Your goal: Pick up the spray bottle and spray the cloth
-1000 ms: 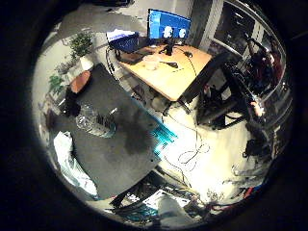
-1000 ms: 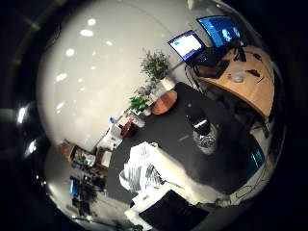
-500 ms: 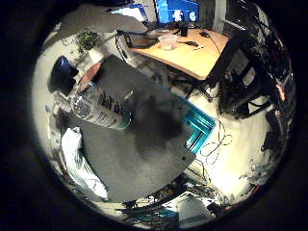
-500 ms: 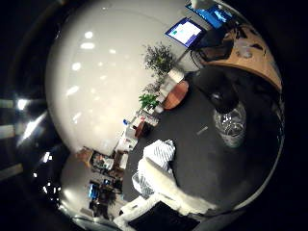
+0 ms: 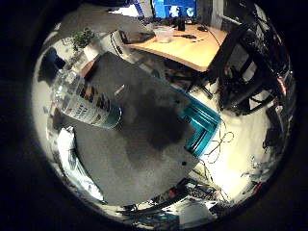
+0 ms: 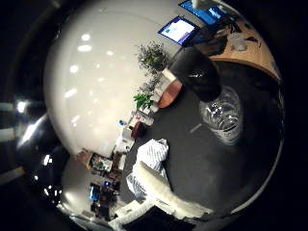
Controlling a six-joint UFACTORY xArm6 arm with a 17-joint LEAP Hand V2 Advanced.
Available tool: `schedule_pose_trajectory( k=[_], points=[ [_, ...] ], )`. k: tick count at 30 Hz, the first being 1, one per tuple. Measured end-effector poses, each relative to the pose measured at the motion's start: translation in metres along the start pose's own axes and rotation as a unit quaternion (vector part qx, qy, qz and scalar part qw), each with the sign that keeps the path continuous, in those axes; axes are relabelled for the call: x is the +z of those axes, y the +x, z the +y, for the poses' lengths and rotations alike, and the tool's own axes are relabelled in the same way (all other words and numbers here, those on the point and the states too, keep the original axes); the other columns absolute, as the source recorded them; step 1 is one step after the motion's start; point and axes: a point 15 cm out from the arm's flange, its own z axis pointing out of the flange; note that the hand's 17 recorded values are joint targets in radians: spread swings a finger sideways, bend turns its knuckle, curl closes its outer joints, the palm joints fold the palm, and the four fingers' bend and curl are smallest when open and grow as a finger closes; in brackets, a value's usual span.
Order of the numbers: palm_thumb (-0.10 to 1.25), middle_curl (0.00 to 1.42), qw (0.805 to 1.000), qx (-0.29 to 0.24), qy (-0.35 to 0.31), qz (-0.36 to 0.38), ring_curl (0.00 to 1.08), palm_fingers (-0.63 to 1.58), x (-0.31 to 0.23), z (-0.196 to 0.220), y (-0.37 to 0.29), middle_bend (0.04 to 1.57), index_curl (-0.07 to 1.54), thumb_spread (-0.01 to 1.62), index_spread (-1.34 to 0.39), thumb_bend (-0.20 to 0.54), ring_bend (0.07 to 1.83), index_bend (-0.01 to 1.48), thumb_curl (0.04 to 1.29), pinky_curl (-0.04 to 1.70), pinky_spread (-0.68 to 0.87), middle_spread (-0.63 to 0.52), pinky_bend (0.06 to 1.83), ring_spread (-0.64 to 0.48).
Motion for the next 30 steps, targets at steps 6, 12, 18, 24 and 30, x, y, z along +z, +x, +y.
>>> schedule_pose_trajectory(
  k=[6, 12, 18, 24, 30],
  points=[
    [0.33, 0.33, 0.998, 0.007, 0.035, -0.043, 0.23, 0.09, -0.003, -0.014, -0.012, 0.2, 0.29, 1.02, -0.06, -0.028, 0.51, 0.16, 0.32, 0.12, 0.59, 0.25, 1.2, 0.35],
    [0.31, 0.34, 0.995, -0.001, 0.06, -0.078, 0.23, 0.09, 0.002, -0.021, -0.016, 0.2, 0.28, 1.03, -0.05, -0.028, 0.51, 0.16, 0.32, 0.12, 0.59, 0.24, 1.18, 0.35],
    [0.3, 0.34, 0.993, 0.006, 0.062, -0.101, 0.23, 0.09, 0.013, -0.02, -0.018, 0.2, 0.28, 1.03, -0.04, -0.028, 0.52, 0.16, 0.32, 0.12, 0.59, 0.24, 1.18, 0.35],
    [0.29, 0.34, 0.991, 0.009, 0.064, -0.117, 0.23, 0.09, 0.023, -0.016, -0.014, 0.2, 0.28, 1.04, -0.03, -0.028, 0.52, 0.16, 0.31, 0.12, 0.58, 0.24, 1.19, 0.34],
    [0.29, 0.34, 0.988, 0.02, 0.062, -0.142, 0.23, 0.09, 0.033, -0.011, -0.014, 0.2, 0.28, 1.04, -0.02, -0.028, 0.53, 0.16, 0.31, 0.12, 0.57, 0.24, 1.21, 0.35]
  ],
)
